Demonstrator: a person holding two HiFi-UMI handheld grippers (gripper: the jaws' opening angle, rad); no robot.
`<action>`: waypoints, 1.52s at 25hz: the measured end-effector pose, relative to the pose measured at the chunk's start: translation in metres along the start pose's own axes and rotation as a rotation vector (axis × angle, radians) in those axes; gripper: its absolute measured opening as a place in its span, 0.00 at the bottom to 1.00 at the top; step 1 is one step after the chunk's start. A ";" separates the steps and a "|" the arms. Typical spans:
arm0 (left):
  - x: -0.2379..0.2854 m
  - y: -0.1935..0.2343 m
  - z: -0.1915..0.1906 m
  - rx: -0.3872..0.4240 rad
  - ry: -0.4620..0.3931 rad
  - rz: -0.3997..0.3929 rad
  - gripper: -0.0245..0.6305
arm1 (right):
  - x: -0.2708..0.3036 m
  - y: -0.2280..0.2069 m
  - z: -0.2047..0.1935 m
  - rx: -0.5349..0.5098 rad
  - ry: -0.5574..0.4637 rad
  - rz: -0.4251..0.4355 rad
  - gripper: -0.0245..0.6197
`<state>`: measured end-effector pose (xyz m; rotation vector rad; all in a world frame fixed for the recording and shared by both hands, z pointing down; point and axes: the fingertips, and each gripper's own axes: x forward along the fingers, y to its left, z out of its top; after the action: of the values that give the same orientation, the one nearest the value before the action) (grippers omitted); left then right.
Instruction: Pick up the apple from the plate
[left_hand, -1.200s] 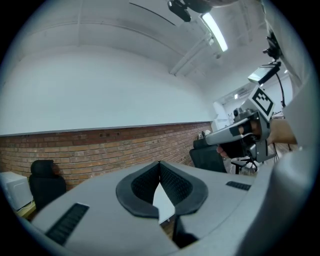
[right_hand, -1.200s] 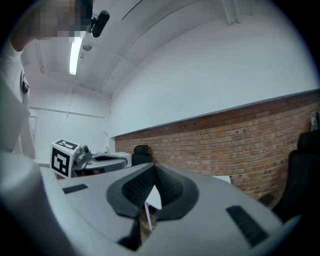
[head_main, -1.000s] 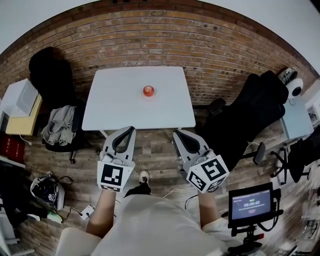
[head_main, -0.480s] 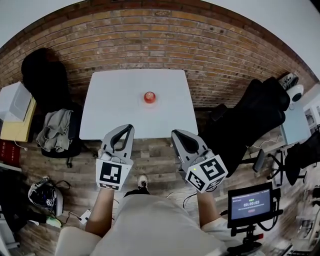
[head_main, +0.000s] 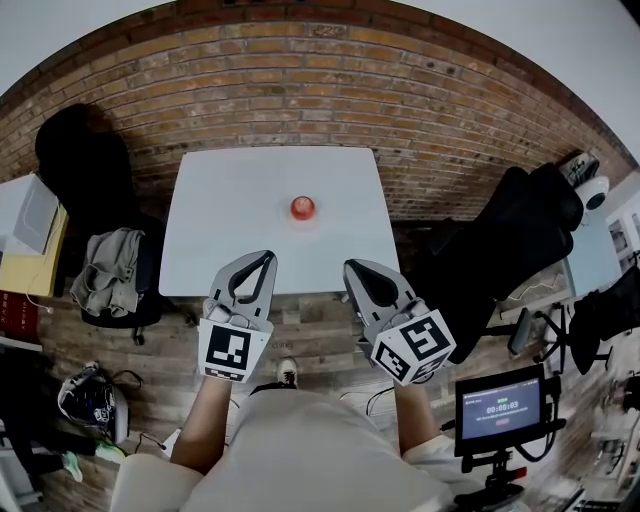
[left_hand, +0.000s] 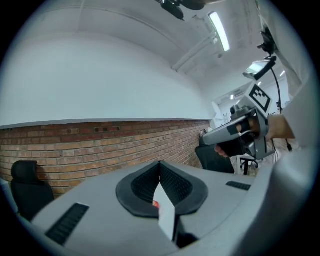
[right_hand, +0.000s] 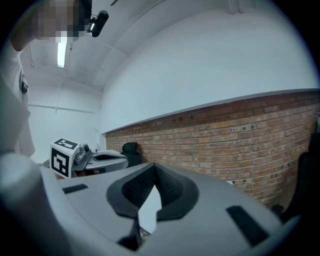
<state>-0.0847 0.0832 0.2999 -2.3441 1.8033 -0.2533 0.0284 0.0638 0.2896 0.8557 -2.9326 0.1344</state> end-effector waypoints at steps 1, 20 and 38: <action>0.003 0.003 -0.003 -0.003 0.003 -0.002 0.05 | 0.004 -0.002 0.000 0.001 0.002 -0.001 0.04; 0.056 0.050 -0.031 -0.030 0.021 -0.050 0.05 | 0.066 -0.032 -0.010 0.022 0.040 -0.044 0.04; 0.049 0.047 -0.037 -0.043 0.039 -0.043 0.05 | 0.064 -0.033 -0.011 0.025 0.039 -0.043 0.04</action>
<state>-0.1255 0.0224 0.3262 -2.4261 1.7945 -0.2702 -0.0065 0.0031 0.3091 0.9081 -2.8806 0.1834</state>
